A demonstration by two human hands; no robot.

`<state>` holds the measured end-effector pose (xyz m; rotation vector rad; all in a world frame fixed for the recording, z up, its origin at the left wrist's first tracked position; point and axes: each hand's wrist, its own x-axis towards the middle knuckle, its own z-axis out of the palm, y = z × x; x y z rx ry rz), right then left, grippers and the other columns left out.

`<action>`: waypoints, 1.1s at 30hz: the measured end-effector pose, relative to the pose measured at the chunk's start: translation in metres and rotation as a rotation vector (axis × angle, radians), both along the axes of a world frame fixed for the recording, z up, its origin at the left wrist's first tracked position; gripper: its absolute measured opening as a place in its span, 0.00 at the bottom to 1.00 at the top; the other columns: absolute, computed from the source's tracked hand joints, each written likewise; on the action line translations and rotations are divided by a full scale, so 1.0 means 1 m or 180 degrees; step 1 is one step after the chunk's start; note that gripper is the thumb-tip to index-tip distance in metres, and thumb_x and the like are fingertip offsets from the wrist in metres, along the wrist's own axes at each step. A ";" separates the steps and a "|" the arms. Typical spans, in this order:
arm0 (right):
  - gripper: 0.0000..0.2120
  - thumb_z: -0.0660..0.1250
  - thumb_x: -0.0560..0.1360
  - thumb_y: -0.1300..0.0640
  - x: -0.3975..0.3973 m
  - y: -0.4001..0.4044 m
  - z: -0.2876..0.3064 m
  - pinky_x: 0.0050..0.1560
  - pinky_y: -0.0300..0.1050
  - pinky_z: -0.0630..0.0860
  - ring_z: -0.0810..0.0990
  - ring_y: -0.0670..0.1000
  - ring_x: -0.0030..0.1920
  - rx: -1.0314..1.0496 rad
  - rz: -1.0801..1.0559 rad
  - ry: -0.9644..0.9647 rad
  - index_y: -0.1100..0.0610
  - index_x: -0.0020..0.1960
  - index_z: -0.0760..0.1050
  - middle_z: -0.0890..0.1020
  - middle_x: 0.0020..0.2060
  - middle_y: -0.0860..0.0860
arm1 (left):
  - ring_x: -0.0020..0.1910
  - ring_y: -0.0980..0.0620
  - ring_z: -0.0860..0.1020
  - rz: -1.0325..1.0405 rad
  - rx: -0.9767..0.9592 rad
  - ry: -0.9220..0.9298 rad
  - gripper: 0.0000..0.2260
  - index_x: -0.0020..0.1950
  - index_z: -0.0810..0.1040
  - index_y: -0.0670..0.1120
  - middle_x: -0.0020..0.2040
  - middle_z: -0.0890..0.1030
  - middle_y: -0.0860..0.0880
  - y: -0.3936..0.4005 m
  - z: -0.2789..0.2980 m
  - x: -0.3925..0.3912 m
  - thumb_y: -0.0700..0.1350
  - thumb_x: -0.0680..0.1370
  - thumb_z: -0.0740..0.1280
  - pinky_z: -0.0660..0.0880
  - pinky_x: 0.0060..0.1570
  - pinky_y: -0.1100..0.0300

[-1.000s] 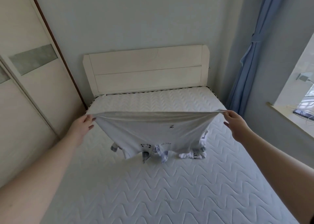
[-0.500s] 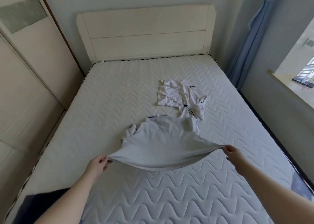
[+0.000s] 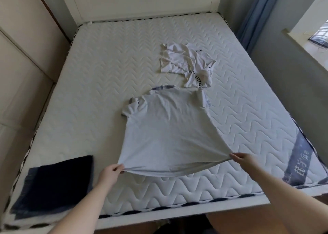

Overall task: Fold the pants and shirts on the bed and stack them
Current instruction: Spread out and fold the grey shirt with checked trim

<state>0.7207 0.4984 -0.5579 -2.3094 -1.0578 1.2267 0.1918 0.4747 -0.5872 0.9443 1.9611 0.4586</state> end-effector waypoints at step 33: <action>0.09 0.65 0.78 0.62 0.047 -0.109 -0.256 0.41 0.47 0.73 0.79 0.56 0.40 -0.0178 -0.0421 -0.0513 0.55 0.53 0.82 0.83 0.43 0.57 | 0.45 0.42 0.81 0.0674 -0.0204 0.0233 0.11 0.55 0.80 0.44 0.39 0.81 0.46 -0.135 -0.244 0.020 0.35 0.81 0.60 0.77 0.51 0.46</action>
